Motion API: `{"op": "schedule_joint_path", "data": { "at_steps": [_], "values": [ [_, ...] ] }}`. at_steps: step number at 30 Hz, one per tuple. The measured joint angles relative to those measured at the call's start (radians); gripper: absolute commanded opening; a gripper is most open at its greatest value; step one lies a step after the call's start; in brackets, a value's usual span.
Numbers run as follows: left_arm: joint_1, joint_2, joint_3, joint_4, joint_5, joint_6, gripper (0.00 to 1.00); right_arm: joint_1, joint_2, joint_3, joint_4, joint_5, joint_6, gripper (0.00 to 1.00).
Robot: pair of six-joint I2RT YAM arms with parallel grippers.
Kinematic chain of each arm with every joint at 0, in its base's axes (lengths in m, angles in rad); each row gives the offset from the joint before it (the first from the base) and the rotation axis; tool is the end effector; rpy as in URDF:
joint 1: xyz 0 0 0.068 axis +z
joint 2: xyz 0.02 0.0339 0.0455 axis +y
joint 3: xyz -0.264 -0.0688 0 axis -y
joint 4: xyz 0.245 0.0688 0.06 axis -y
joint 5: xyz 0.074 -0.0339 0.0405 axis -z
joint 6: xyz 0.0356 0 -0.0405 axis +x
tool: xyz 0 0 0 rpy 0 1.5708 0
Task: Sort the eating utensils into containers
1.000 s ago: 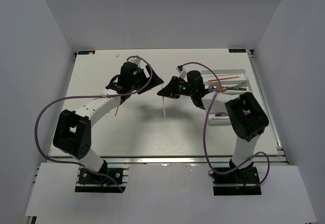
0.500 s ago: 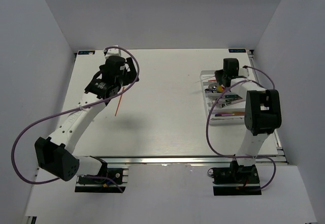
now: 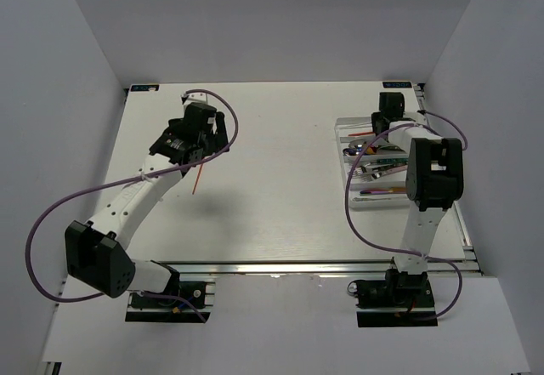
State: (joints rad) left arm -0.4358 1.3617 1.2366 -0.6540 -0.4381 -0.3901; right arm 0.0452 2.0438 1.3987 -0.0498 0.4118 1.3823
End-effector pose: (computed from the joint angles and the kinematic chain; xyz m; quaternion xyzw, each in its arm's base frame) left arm 0.2705 -0.1093 0.3261 -0.0632 0.9023 0.0326 0.4252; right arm 0.4542 0.0063 0.1809 0.6175 0.6419 0.1318 0.4350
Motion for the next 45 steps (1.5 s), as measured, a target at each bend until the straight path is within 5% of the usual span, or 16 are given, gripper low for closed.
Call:
{"op": "schedule_joint_path", "data": {
  "at_steps": [10, 14, 16, 21, 24, 34, 45],
  "values": [
    [0.0, 0.011, -0.019, 0.003, -0.003, 0.018, 0.98, -0.075, 0.005, -0.002, 0.055, -0.016, -0.024, 0.0],
    [0.0, 0.027, -0.02, 0.003, -0.003, 0.024, 0.98, -0.093, 0.019, -0.002, 0.079, -0.031, -0.033, 0.3],
    [0.0, 0.032, -0.02, 0.003, -0.003, 0.026, 0.98, -0.095, 0.024, -0.002, 0.084, -0.044, -0.042, 0.32],
    [0.002, 0.041, -0.02, 0.004, -0.002, 0.032, 0.98, -0.095, 0.024, -0.003, 0.114, -0.091, -0.057, 0.64],
    [0.013, 0.043, -0.02, 0.005, 0.002, 0.039, 0.98, -0.095, 0.024, -0.003, 0.121, -0.117, -0.063, 0.75],
    [0.18, 0.176, -0.068, 0.053, 0.13, 0.092, 0.97, -0.095, -0.241, -0.145, 0.138, -0.161, -0.148, 0.8],
    [0.248, 0.481, 0.009, 0.06, 0.276, 0.14, 0.73, -0.094, -0.579, -0.359, 0.262, -0.41, -0.386, 0.81]
  ]
}}
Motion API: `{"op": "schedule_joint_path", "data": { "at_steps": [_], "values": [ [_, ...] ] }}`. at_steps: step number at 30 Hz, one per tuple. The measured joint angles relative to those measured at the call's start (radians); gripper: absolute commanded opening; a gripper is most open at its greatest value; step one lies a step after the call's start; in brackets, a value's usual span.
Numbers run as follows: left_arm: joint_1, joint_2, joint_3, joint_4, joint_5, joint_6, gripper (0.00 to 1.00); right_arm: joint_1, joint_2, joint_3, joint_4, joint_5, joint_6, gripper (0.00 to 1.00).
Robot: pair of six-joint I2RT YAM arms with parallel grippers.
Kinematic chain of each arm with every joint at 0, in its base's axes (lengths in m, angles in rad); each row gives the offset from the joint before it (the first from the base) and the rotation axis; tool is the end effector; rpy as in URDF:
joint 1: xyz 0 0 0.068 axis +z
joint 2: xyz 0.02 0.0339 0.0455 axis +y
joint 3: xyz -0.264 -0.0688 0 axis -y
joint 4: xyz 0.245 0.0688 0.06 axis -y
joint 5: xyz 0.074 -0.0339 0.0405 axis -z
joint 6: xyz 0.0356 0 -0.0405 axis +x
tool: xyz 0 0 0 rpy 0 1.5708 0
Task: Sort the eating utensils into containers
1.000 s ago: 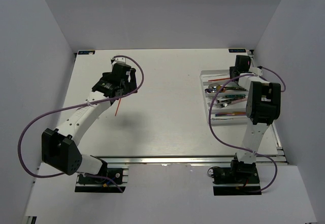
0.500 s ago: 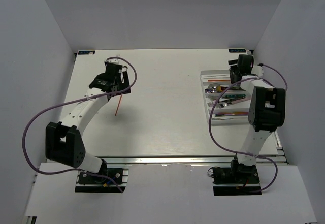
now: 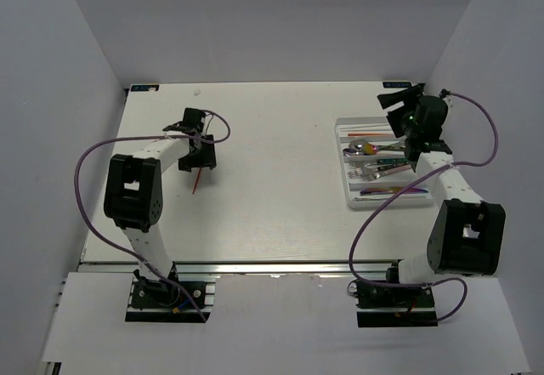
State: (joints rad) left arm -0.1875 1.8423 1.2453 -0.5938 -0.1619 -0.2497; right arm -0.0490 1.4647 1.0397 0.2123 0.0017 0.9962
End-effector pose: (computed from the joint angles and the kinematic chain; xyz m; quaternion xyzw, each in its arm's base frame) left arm 0.3623 -0.0629 0.1784 -0.0457 0.9778 0.0367 0.2010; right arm 0.3467 -0.0171 0.3065 0.3889 0.6740 0.2859 0.5592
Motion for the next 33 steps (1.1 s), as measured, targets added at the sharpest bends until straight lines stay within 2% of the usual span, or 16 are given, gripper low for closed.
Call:
{"op": "schedule_joint_path", "data": {
  "at_steps": [3, 4, 6, 7, 13, 14, 16, 17, 18, 19, 21, 28, 33],
  "values": [
    [0.05, 0.06, 0.053, 0.003, 0.042, 0.014, 0.66, 0.01, -0.039, -0.105, 0.008, -0.083, -0.046, 0.81],
    [0.064, 0.082, 0.072, 0.007, 0.051, 0.02, 0.56, 0.013, -0.051, -0.135, 0.008, -0.101, -0.057, 0.81],
    [0.083, 0.131, 0.117, 0.014, 0.073, 0.03, 0.44, 0.019, -0.078, -0.19, 0.005, -0.136, -0.079, 0.81],
    [0.087, 0.153, 0.135, 0.022, 0.082, 0.038, 0.41, 0.024, -0.09, -0.204, 0.0, -0.149, -0.09, 0.81],
    [0.079, 0.19, 0.18, 0.041, 0.1, 0.047, 0.41, 0.028, -0.172, -0.218, 0.001, -0.192, -0.138, 0.81],
    [0.079, 0.193, 0.182, 0.042, 0.1, 0.046, 0.33, 0.028, -0.185, -0.218, 0.001, -0.196, -0.145, 0.81],
    [0.078, 0.197, 0.187, 0.047, 0.097, 0.042, 0.26, 0.028, -0.203, -0.218, 0.002, -0.211, -0.155, 0.81],
    [0.078, 0.2, 0.189, 0.049, 0.094, 0.041, 0.13, 0.028, -0.208, -0.218, 0.004, -0.221, -0.162, 0.82],
    [0.078, 0.202, 0.19, 0.05, 0.093, 0.035, 0.09, 0.028, -0.209, -0.218, 0.008, -0.232, -0.166, 0.83],
    [0.078, 0.204, 0.193, 0.051, 0.092, 0.034, 0.08, 0.028, -0.209, -0.218, 0.014, -0.247, -0.171, 0.89],
    [0.072, 0.213, 0.204, 0.043, 0.08, 0.03, 0.0, 0.028, -0.208, -0.22, 0.026, -0.275, -0.178, 0.89],
    [0.002, 0.209, 0.18, 0.069, -0.079, -0.02, 0.0, 0.031, -0.192, -0.254, 0.089, -0.401, -0.201, 0.89],
    [-0.033, 0.112, 0.033, 0.174, -0.044, -0.089, 0.0, 0.062, -0.092, -0.251, 0.166, -0.533, -0.221, 0.89]
  ]
}}
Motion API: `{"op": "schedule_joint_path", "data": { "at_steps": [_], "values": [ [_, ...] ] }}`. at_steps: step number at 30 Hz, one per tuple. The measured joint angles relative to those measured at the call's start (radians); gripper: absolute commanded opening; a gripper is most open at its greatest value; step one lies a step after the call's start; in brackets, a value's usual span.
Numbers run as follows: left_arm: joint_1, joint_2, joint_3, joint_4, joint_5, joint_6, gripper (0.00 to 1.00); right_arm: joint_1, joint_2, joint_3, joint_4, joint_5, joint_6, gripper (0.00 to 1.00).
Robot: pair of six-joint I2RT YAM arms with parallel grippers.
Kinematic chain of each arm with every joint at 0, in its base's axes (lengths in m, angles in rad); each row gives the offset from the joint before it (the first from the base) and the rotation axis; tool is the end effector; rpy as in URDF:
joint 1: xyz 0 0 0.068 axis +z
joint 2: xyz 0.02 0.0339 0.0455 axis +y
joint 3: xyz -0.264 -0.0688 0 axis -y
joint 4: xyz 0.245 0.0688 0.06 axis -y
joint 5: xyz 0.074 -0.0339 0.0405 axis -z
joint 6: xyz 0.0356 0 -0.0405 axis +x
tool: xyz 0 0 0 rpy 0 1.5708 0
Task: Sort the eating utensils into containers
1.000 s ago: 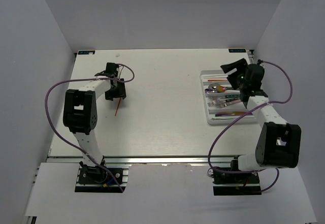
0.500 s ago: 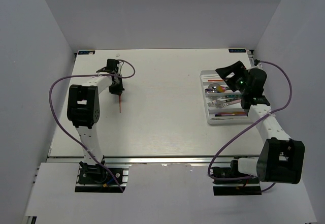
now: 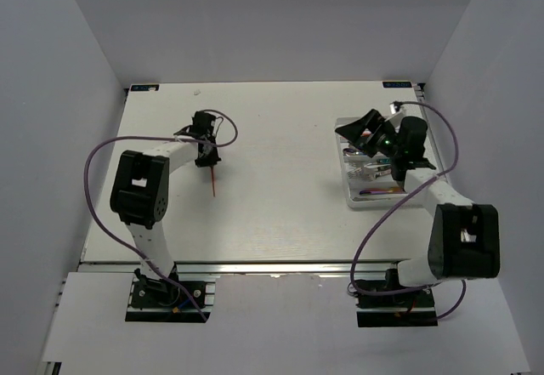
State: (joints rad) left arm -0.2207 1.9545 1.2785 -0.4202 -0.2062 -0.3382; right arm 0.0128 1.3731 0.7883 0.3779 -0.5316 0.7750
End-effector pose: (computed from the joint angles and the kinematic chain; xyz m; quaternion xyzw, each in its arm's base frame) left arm 0.3892 -0.0798 0.1550 -0.0809 0.9637 0.0317 0.2523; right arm 0.3078 0.0220 0.2656 0.1249 0.7569 0.4217 0.4833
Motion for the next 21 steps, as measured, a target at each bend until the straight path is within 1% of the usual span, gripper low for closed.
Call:
{"op": "schedule_joint_path", "data": {
  "at_steps": [4, 6, 9, 12, 16, 21],
  "values": [
    [-0.055, -0.143, -0.187, 0.068, 0.158, -0.053, 0.0, 0.105, 0.134, 0.0, 0.067, -0.051, 0.036, 0.89],
    [-0.083, -0.225, -0.288, 0.137, 0.266, -0.092, 0.0, 0.184, 0.192, 0.001, 0.092, -0.058, 0.06, 0.89],
    [-0.097, -0.337, -0.402, 0.25, 0.387, -0.154, 0.0, 0.286, 0.275, 0.032, 0.129, -0.055, 0.102, 0.89],
    [-0.095, -0.4, -0.452, 0.345, 0.464, -0.202, 0.0, 0.365, 0.373, 0.08, 0.188, -0.05, 0.159, 0.89],
    [-0.093, -0.43, -0.481, 0.45, 0.542, -0.251, 0.0, 0.433, 0.483, 0.163, 0.209, -0.024, 0.197, 0.89],
    [-0.101, -0.434, -0.501, 0.525, 0.626, -0.305, 0.0, 0.514, 0.54, 0.23, 0.225, 0.003, 0.215, 0.89]
  ]
}}
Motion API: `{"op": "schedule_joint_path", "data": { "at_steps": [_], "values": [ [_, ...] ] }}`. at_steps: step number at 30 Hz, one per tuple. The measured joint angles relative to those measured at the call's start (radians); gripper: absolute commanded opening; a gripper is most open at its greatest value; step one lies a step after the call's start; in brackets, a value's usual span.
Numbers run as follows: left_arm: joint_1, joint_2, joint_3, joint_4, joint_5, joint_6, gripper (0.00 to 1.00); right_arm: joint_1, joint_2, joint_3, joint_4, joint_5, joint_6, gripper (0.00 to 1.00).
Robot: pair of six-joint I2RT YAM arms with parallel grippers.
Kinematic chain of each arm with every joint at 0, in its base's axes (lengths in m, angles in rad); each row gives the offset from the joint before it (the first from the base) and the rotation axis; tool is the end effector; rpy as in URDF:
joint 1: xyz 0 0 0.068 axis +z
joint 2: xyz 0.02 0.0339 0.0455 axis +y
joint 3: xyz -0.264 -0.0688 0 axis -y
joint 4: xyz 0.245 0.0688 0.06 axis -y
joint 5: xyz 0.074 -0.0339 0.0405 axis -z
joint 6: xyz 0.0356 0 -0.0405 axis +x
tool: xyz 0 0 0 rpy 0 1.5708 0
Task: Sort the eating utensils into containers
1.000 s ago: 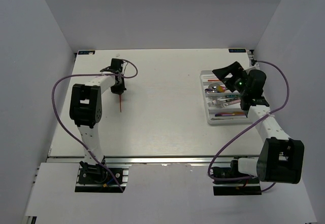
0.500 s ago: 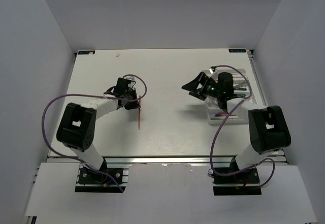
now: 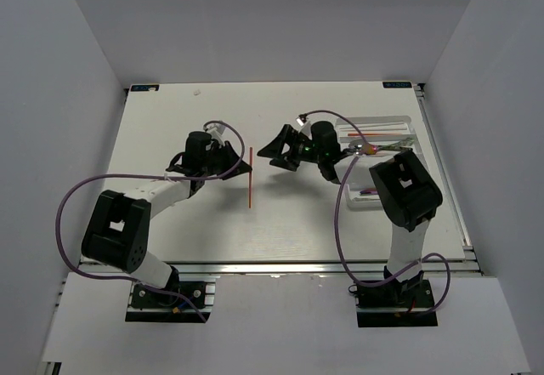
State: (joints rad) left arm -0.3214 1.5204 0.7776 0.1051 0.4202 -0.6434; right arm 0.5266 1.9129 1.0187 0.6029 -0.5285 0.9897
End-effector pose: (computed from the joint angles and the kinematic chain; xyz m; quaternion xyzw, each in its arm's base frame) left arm 0.2927 -0.1128 0.1922 -0.0474 0.8772 -0.3691 0.3033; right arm 0.3446 0.2211 0.1787 0.0259 0.7895 0.5484 0.2744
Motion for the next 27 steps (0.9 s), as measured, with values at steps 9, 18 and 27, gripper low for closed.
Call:
{"op": "schedule_joint_path", "data": {
  "at_steps": [9, 18, 27],
  "values": [
    [-0.034, -0.025, 0.002, 0.038, 0.054, -0.035, 0.0, 0.063, 0.047, 0.093, 0.025, 0.002, 0.01, 0.52],
    [-0.037, -0.029, 0.055, -0.018, 0.043, -0.018, 0.98, 0.061, 0.075, 0.114, 0.054, 0.028, 0.062, 0.0],
    [-0.04, -0.229, 0.357, -0.498, -0.443, 0.148, 0.98, -0.234, -0.043, -0.002, -0.101, 0.349, 0.202, 0.0]
  ]
}}
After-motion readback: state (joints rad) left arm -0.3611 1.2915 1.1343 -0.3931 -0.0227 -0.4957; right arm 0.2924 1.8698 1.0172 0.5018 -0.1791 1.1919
